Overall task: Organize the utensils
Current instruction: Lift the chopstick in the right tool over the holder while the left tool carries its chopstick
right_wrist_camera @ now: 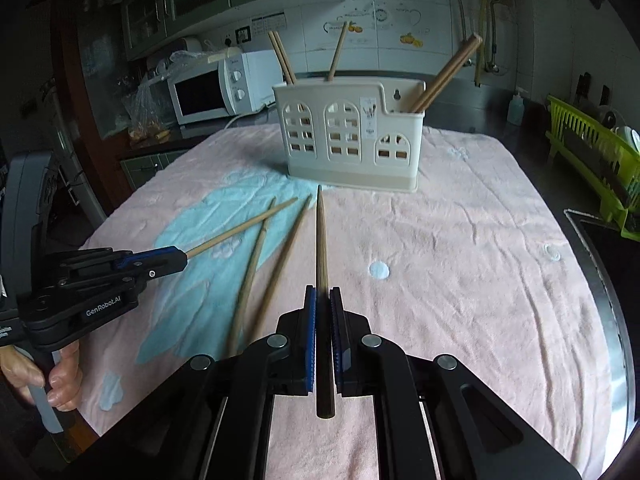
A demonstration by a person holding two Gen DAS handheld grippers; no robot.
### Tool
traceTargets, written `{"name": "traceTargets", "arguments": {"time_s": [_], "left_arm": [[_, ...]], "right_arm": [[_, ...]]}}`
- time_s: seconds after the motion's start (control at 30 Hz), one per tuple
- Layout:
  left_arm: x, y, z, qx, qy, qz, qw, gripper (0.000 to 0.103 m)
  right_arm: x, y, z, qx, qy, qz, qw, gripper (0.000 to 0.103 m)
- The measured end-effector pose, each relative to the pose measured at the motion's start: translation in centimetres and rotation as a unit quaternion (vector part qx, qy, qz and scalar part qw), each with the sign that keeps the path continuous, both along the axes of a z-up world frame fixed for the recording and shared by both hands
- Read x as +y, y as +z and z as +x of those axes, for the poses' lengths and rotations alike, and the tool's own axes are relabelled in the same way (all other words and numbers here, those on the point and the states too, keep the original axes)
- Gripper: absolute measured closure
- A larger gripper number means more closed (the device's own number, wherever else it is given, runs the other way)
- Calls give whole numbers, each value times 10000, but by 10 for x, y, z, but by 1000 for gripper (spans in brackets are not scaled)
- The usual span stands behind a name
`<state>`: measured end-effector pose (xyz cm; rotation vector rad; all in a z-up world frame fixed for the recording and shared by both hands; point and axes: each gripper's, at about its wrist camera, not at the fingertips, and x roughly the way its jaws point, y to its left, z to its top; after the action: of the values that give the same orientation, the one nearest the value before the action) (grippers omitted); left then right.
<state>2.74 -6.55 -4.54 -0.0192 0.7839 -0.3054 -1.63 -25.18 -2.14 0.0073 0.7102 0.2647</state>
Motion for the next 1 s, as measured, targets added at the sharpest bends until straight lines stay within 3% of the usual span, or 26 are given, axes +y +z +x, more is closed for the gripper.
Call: {"name": "traceTargets", "arguments": {"time_s": [0.23,0.5,0.73,1.0], "left_arm": [[11,28,4,-520,21,-258,9983,98],[14,49,18,-644,-71,-273,9975,98],[17,86,42,-761,-211,-352,9963,98],[12,142,62,-1281,-312,-279,9909,98]], "right_arm": [[5,38,1,-468,74,96,9988,96],[7,56,17,-564,168,294,9978,97],[-8,105,40,-747,246,125,9968,97],[-43,167,60,-862,218,-58,9960,97]]}}
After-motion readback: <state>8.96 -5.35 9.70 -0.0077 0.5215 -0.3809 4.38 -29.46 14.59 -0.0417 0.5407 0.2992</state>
